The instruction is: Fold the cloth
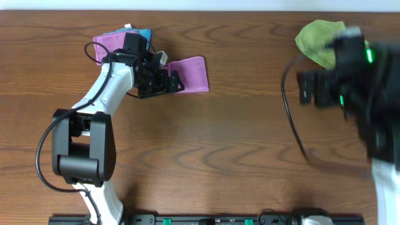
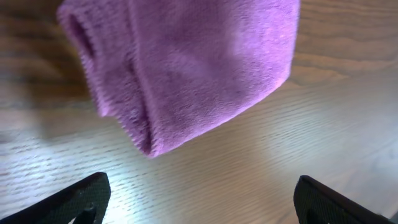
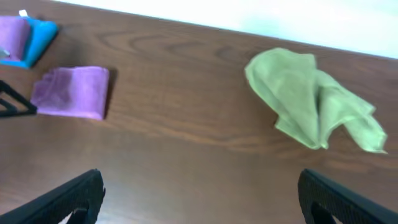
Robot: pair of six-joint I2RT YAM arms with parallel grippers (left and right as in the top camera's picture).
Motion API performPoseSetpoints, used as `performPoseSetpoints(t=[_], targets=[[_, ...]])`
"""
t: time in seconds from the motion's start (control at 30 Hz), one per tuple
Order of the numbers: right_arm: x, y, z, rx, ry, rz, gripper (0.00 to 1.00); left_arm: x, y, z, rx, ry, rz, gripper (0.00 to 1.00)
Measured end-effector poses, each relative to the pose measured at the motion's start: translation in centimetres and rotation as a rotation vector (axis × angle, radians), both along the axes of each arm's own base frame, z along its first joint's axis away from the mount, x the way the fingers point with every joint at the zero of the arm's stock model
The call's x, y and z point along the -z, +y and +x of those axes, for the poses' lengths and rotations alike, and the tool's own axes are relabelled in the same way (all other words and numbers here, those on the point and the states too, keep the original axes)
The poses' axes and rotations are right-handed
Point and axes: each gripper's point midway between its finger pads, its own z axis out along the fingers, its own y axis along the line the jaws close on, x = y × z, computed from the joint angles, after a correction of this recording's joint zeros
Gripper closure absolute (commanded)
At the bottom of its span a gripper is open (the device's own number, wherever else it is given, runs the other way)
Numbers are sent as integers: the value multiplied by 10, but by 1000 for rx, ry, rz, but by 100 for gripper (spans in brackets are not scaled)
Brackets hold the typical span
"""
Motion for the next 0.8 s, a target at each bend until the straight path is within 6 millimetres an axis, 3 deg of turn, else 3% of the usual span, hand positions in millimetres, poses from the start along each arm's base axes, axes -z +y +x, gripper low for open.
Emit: performPoseSetpoints(t=[0.13,0.27,0.43,0.8], targets=[[7,-9,-59,26,-121,-25,1,-10,4,2,-8,-31,19,5],[33,-15,-92,60,-149,-17,1,-17,5,3,-9,-52,18,5],[64,-18,-89,89,-143,-6,1,-8,6,2,-11,-54,17,5],[65,-25,-78,130,-191,-19,1,25,11,12,-74,-142,-10,5]])
